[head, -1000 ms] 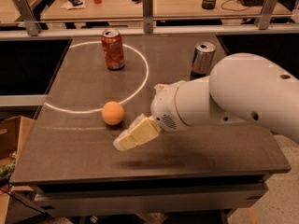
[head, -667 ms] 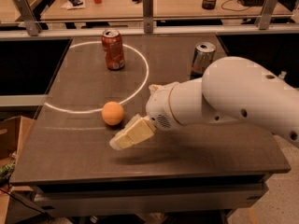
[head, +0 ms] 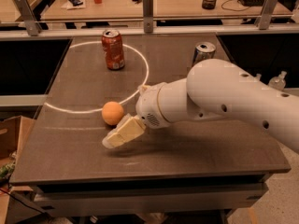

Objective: Pick orange

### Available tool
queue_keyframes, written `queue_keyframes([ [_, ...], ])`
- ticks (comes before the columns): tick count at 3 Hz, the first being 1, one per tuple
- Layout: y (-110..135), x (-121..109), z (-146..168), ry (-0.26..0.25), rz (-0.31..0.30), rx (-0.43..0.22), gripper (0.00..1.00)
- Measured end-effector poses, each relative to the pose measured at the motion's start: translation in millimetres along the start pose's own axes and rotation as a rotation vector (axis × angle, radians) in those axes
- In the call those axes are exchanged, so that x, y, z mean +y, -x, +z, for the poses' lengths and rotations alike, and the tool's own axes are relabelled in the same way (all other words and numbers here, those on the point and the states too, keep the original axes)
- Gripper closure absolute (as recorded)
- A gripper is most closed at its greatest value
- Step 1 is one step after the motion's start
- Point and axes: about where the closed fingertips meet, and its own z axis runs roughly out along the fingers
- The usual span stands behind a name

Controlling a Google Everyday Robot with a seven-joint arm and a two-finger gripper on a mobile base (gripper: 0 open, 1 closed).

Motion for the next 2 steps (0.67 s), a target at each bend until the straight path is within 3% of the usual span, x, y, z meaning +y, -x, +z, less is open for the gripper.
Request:
queue_keyframes([
  [2,13.2,-7.8,24.9,0.026,-0.043,-0.019,0.00],
])
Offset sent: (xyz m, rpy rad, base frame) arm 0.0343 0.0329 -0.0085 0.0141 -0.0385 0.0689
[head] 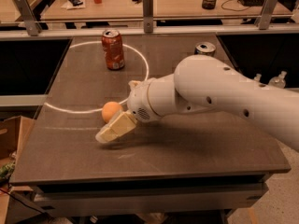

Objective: Pick orange

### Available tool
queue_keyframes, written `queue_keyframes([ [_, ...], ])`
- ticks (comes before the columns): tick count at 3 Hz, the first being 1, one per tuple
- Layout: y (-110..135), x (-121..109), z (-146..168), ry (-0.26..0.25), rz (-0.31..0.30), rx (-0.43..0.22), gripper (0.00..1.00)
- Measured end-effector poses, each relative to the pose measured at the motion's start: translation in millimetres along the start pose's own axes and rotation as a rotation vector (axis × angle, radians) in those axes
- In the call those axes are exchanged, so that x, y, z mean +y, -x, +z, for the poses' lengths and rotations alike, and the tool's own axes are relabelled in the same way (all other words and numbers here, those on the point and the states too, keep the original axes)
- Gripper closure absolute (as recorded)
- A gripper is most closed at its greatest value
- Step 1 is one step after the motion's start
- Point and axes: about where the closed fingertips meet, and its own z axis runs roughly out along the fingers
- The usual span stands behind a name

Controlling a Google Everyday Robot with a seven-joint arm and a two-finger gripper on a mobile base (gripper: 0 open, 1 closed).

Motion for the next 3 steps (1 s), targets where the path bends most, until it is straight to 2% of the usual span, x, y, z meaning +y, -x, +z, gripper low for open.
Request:
queue_keyframes([
  [1,3.9,-1.5,8.1,0.005,-0.017,-0.007,0.15],
  [3,12.2,-3.7,13.3,0.010,-0.056,-0.017,0.61],
])
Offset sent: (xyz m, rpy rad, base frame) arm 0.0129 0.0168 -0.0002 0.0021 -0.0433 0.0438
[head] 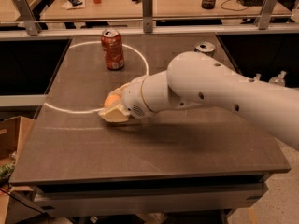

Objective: Pick orange

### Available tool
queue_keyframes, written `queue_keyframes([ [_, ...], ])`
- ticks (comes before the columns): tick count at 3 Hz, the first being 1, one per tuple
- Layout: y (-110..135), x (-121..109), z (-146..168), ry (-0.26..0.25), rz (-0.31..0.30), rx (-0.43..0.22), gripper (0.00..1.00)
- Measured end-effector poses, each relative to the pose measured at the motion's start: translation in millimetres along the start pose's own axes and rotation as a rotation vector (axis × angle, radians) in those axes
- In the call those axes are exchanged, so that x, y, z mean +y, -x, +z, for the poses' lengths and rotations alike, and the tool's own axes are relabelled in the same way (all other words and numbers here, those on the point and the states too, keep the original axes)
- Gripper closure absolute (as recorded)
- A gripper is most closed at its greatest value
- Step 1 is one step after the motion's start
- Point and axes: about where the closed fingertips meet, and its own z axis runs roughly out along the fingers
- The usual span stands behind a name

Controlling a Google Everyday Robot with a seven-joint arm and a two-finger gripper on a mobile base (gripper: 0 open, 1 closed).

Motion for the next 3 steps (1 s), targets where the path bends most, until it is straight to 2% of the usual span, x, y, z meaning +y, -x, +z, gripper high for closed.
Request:
queue_keyframes([
  [1,3.1,-2.1,0.1,0.000,-0.009,-0.008,0.85],
  [2,14.1,-13.5,-14.0,-0.044,-0.012,-0.068,1.00],
  [3,14.2,-13.4,-14.0,-0.044,-0.012,-0.068,1.00],
])
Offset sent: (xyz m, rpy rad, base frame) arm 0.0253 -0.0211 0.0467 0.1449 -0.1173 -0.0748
